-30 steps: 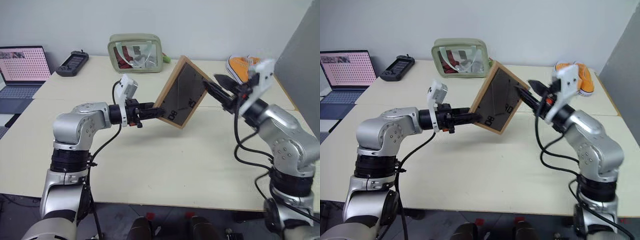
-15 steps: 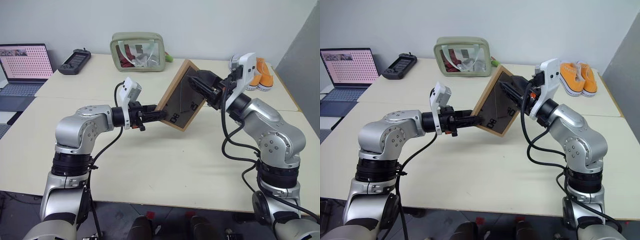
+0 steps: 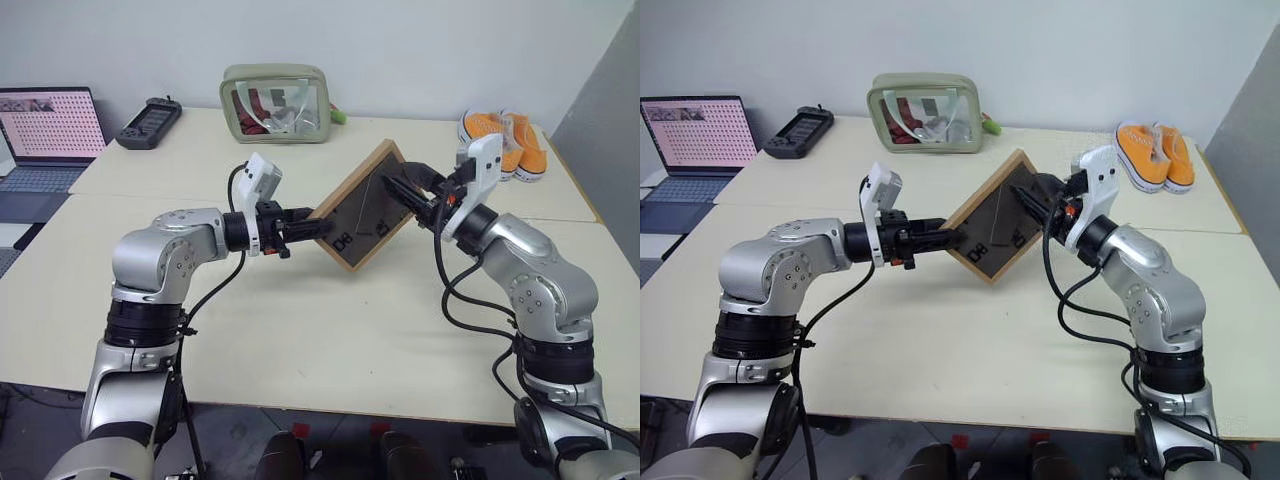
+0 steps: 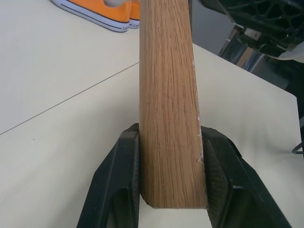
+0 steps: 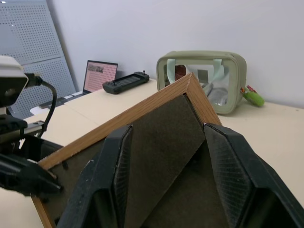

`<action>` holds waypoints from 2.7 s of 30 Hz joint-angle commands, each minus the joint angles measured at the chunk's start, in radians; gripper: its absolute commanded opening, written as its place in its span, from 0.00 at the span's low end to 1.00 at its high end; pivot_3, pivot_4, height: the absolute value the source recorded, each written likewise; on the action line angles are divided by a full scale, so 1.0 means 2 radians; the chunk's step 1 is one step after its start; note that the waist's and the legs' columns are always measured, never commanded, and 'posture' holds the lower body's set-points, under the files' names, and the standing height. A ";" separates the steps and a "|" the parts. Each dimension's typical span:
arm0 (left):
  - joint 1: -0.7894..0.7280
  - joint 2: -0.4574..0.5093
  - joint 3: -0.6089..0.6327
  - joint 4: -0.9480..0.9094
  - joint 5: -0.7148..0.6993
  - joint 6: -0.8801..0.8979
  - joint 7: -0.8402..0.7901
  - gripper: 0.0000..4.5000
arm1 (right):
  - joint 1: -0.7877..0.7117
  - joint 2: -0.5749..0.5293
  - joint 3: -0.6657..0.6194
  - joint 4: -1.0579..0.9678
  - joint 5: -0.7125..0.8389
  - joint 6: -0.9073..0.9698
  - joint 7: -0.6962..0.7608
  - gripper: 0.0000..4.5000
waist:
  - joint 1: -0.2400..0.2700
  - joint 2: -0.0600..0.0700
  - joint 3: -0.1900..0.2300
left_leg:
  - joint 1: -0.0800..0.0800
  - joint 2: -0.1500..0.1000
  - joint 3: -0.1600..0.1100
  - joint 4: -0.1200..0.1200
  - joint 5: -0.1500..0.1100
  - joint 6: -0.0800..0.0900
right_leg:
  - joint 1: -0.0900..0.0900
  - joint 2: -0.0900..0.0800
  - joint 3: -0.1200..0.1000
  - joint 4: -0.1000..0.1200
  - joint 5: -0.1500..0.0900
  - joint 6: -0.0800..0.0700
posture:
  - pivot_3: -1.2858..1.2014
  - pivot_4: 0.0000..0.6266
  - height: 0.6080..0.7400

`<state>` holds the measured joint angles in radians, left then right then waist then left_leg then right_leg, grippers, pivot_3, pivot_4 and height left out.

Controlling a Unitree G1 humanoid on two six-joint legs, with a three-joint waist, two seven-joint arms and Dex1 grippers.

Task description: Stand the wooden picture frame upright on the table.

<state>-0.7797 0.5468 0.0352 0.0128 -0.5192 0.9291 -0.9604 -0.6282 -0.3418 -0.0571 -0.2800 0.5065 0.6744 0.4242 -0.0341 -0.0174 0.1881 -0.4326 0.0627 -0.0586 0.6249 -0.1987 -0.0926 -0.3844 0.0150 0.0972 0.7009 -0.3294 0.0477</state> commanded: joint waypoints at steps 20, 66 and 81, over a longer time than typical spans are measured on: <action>-0.034 -0.015 0.003 0.010 -0.012 -0.041 0.003 0.29 | -0.004 0.014 0.001 -0.038 0.012 0.009 -0.008 0.55 | 0.000 0.000 0.000 | 0.000 0.000 0.000 0.001 0.000 0.000 | 0.000 0.000 0.000 0.001 0.000 0.000 | 0.52 0.24 1.00; -0.098 -0.060 0.175 0.099 -0.159 0.338 0.187 0.29 | 0.116 -0.228 0.103 0.230 -0.484 -0.647 -0.110 0.55 | -0.011 0.000 0.000 | 0.000 0.000 0.000 0.002 0.001 -0.001 | -0.001 0.000 0.000 0.002 0.000 0.000 | 0.52 0.24 1.00; -0.072 -0.041 0.170 0.121 -0.397 0.343 0.382 0.29 | 0.048 -0.201 0.135 0.343 -0.646 -0.776 -0.316 0.55 | -0.010 -0.001 0.000 | 0.001 -0.001 0.000 0.003 0.002 -0.003 | -0.001 -0.001 0.001 0.006 0.000 0.000 | 0.52 0.24 1.00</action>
<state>-0.8894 0.4556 0.3435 0.2603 -1.2361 1.6096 -0.2276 -0.5134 -0.7388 0.2178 0.4076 -0.7628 -0.8592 -0.1611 -0.0551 -0.0187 0.1883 -0.4310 0.0604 -0.0585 0.6301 -0.1949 -0.0989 -0.3859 0.0133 0.0991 0.7132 -0.3297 0.0475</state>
